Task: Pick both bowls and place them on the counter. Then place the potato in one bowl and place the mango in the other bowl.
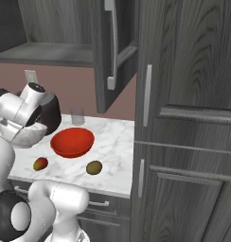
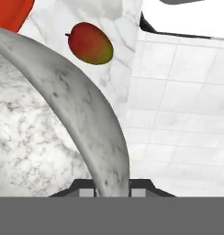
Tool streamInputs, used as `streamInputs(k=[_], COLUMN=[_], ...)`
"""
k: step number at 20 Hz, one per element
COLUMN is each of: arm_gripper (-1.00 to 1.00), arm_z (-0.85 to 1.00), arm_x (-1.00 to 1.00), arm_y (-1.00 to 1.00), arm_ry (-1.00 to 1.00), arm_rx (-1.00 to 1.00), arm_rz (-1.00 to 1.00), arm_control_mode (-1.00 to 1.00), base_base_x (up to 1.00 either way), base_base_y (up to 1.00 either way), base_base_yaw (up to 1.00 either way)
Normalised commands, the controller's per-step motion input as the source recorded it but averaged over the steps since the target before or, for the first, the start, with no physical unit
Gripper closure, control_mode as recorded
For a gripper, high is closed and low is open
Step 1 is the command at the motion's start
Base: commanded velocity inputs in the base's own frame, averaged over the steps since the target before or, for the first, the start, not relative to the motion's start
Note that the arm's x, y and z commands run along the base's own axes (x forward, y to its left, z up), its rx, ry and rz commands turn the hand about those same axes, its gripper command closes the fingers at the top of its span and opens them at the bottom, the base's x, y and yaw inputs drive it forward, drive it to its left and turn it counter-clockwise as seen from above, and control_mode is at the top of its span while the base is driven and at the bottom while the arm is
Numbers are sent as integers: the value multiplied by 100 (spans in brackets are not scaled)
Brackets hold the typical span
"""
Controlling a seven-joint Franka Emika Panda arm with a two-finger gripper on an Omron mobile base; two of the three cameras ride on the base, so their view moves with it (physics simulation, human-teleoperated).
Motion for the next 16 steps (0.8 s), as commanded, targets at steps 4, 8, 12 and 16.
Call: streamInputs(k=[4,8,12,16], arm_gripper=[100,100,100,100], arm_z=[-47,-51,-52,-49], arm_x=[45,40,42,28], arm_y=[49,51,43,24], arm_ry=[0,0,0,0], arm_rx=[0,-1,-2,-3], arm_rz=[3,1,0,0], arm_control_mode=[-100,-100,-100,-100], base_base_x=[0,0,0,0], base_base_y=[0,0,0,0], base_base_yaw=[0,0,0,0])
